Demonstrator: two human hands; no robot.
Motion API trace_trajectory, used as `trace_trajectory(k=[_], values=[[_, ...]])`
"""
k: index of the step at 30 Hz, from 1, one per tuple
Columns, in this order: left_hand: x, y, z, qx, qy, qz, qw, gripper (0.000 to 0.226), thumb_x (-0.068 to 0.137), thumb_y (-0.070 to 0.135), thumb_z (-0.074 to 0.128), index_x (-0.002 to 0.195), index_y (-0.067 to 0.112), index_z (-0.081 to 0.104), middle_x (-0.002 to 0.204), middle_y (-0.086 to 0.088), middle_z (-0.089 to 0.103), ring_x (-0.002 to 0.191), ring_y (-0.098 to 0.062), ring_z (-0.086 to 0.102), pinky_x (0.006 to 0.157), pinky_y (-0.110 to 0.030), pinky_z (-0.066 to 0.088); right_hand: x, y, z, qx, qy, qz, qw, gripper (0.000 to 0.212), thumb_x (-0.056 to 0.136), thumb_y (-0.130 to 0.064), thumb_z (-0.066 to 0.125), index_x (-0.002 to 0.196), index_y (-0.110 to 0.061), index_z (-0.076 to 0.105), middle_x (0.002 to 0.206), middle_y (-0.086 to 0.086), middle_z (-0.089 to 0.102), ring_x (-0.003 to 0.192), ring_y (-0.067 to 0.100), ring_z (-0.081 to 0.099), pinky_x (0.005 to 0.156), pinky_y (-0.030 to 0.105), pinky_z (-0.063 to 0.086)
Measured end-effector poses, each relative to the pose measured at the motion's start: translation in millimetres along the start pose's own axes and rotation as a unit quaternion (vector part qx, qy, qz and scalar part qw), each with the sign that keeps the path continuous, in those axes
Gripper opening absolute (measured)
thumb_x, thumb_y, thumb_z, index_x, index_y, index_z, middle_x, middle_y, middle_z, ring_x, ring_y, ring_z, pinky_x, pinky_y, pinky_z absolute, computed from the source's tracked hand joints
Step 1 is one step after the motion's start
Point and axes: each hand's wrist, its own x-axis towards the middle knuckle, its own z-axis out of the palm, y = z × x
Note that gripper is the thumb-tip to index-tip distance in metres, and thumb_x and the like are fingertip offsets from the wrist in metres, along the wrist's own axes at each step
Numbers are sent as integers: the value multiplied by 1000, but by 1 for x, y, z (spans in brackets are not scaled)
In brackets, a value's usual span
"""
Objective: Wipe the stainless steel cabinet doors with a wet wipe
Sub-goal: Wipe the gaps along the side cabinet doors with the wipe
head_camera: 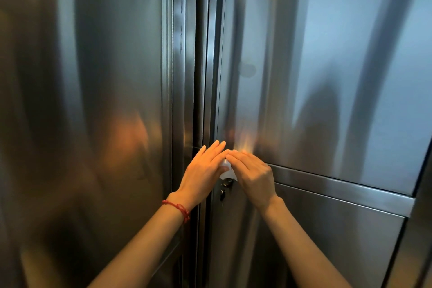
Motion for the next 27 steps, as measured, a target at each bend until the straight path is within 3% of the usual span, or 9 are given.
trace_trajectory(k=[3,9,15,21,27], values=[[1,-1,-1,0,14,0,1000,45,67,4,81,110,4,67,121,-16,63,114,-35,58,96,-52,30,-1,1,5,-6,3,-8,1000,19,90,-17,63,97,-3,75,97,10,73,90,22,71,90,32,48],[2,-13,1,27,29,-5,999,37,62,1,85,97,7,72,116,-15,66,112,-34,60,96,-53,32,-2,-2,9,4,-11,11,1000,39,101,-25,42,98,-3,74,95,10,73,89,22,71,89,30,49],[7,-15,1,35,41,-10,998,41,56,0,88,94,8,73,114,-13,67,112,-31,60,96,-50,33,-1,-2,10,4,-54,44,998,33,88,-28,56,104,-4,71,102,8,72,94,20,70,93,24,45],[8,-17,1,30,44,-12,999,42,58,1,86,98,6,73,113,-13,67,111,-31,61,96,-50,34,7,4,18,8,-24,21,999,27,95,-21,53,99,-3,72,96,9,73,89,20,71,90,25,47],[12,-16,-1,8,53,-15,998,39,68,3,80,106,4,70,112,-14,68,109,-31,62,96,-50,36,15,5,22,-5,14,2,1000,20,90,-13,58,96,-2,74,95,9,73,89,21,71,93,26,46]])
